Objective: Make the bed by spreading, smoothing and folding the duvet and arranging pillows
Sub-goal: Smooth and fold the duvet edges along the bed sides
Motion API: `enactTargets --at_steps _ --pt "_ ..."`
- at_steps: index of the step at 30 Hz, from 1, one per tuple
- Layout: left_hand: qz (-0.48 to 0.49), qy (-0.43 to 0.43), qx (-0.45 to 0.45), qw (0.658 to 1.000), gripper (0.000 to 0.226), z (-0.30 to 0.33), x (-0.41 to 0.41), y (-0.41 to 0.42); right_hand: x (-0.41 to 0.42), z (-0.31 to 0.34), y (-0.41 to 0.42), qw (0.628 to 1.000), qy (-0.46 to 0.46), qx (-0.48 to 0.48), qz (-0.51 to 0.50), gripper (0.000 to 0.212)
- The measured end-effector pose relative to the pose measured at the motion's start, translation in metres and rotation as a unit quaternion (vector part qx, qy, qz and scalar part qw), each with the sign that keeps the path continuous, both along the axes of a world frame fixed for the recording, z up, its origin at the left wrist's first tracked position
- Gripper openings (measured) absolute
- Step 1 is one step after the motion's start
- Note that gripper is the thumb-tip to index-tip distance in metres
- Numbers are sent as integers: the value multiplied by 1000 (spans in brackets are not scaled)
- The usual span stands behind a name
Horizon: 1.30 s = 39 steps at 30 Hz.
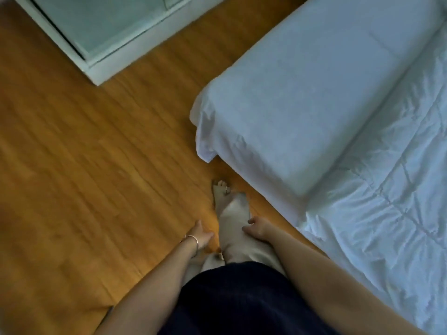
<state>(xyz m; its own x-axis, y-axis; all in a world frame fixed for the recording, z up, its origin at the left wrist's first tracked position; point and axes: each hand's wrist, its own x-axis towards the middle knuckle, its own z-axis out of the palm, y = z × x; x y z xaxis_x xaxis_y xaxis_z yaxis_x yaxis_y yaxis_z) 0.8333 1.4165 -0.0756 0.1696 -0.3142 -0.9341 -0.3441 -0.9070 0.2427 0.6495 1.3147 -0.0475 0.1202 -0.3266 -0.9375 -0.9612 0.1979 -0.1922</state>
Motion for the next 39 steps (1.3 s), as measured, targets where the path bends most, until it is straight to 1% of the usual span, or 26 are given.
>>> enactTargets --at_steps 1,2,3,4,5,6,7,8,10,13,16,18,20,21,23,24,25,26,28,30,31,32,33,35,36,39 --pt "16 -2 -6 1000 72 2 19 -16 16 -3 -24 1000 3 2 24 47" --pt "33 -2 -11 999 73 5 39 -32 33 -4 -50 999 5 3 36 33" --pt "55 -5 -16 998 72 10 58 -49 54 -1 -77 999 -3 0 32 19" --pt "80 -15 -27 996 70 16 77 -66 76 1 -105 1000 -10 -3 28 19" --pt "109 -32 -43 993 68 23 97 -82 98 5 -132 999 -17 -9 38 26" --pt "142 -50 -58 987 65 29 116 -98 122 11 -156 997 -26 -17 64 27" --pt "171 -67 -73 980 64 34 133 -112 143 14 -178 995 -41 -25 88 20" --pt "187 -80 -81 976 64 37 149 -124 165 19 -198 992 -57 -26 108 18" --pt "180 -95 -83 975 65 40 177 -145 206 25 -227 986 -83 -41 141 35" --pt "183 -95 -88 974 63 42 218 -182 259 14 -257 978 -92 -41 185 35" --pt "190 -63 -94 975 54 36 274 -233 308 4 -290 979 -59 -7 194 36" --pt "152 -37 -80 984 54 27 322 -268 341 -3 -319 982 -29 39 182 33" --pt "80 -25 -55 995 55 29 374 -305 376 -7 -353 987 -22 66 145 33" --pt "58 -33 -57 996 49 30 400 -323 395 -8 -369 992 -35 50 114 34" --pt "63 -39 -57 996 20 36 444 -358 430 -5 -394 996 -84 -22 26 33" --pt "71 -54 -58 994 13 36 462 -376 445 -2 -403 993 -99 -66 -14 32" --pt "69 -67 -67 993 14 40 479 -397 460 0 -413 989 -107 -94 -36 32" --pt "62 -71 -67 993 13 40 492 -415 473 6 -422 988 -111 -102 -34 32" --pt "53 -62 -68 994 4 37 509 -451 493 14 -440 987 -104 -113 37 30" --pt "24 -39 -60 997 6 28 516 -489 504 18 -467 982 -94 -134 95 30" --pt "8 -21 -56 998 12 21 517 -508 506 15 -483 983 -93 -128 93 31" --pt "-7 -7 -49 999 19 13 519 -530 508 13 -501 986 -94 -112 74 34" --pt "-21 2 -42 999 21 7 520 -555 509 9 -521 991 -91 -90 44 38" --pt "-43 10 -48 998 14 1 521 -613 506 -1 -570 995 -84 -51 -11 46" --pt "-55 6 -56 997 16 1 521 -646 502 -6 -600 996 -81 -36 -29 49" --pt "-93 -9 -75 993 30 14 514 -751 486 -4 -702 994 -73 -53 -68 46"
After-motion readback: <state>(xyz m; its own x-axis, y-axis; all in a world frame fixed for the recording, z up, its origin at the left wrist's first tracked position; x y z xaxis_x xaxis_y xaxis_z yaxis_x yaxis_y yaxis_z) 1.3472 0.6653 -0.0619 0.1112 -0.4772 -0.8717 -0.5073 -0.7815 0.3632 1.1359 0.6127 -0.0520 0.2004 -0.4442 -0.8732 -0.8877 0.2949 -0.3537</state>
